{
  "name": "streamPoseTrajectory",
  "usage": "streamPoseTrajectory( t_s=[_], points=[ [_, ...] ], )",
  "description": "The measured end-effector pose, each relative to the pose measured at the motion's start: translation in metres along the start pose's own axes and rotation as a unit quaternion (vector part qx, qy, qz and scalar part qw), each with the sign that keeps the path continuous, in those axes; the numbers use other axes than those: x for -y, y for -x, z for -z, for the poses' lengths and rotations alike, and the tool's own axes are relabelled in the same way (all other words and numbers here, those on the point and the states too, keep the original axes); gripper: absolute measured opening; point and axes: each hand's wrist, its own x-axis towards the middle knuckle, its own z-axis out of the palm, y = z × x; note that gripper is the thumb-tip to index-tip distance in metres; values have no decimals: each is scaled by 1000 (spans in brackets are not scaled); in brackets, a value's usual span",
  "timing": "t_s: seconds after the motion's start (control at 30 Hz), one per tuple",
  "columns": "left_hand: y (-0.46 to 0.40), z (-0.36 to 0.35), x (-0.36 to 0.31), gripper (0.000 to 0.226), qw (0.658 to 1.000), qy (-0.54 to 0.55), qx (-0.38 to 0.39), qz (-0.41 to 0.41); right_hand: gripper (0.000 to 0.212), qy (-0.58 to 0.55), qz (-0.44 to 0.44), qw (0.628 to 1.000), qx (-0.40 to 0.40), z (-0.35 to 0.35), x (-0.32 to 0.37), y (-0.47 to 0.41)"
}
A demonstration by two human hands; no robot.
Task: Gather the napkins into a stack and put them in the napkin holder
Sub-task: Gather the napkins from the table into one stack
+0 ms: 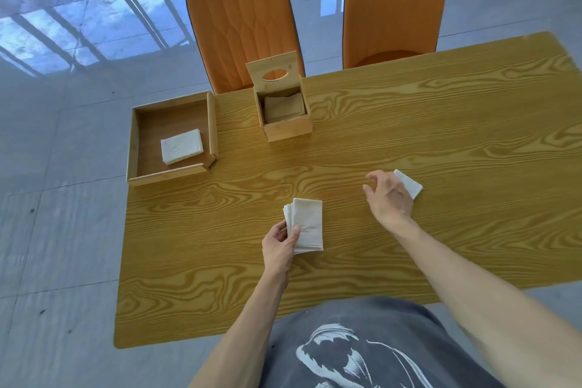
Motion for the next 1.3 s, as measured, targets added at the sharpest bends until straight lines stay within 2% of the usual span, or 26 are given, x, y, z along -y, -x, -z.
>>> streamPoseTrajectory(
  t_s=[0.1, 0.23, 0.37, 0.5, 0.73, 1.0, 1.13, 1.2, 1.3],
  points=[
    [3, -8, 1, 27, 1000, 0, 15, -2, 30, 31, -44, 998, -25, 10, -20, -6],
    [1, -14, -1, 26, 1000, -4, 19, -3, 43, 73, -74, 993, -47, 19, -32, -10],
    [2, -21, 0, 25, 1000, -7, 27, 1, 54, 107, -107, 988, -10, 24, -42, -10],
    [2, -23, 1, 27, 1000, -8, 28, 4, 56, 122, -116, 986, 7, 25, -47, -10],
    [1, -21, 0, 27, 999, -14, 29, 9, 61, 99, -151, 983, 42, 30, -53, -19],
    [0, -20, 2, 31, 999, -21, 30, 16, 37, -15, -140, 989, 44, 30, -50, -17],
    [1, -19, 3, 38, 999, -14, 25, 27, 32, -73, -82, 992, 61, 33, -40, -15],
    [1, -19, 2, 40, 999, -14, 22, 33, 22, -145, -50, 985, 84, 35, -33, -15],
    [2, -19, 0, 39, 999, -7, 24, 40, 14, -214, 10, 963, 161, 42, -20, -18]
  ],
)
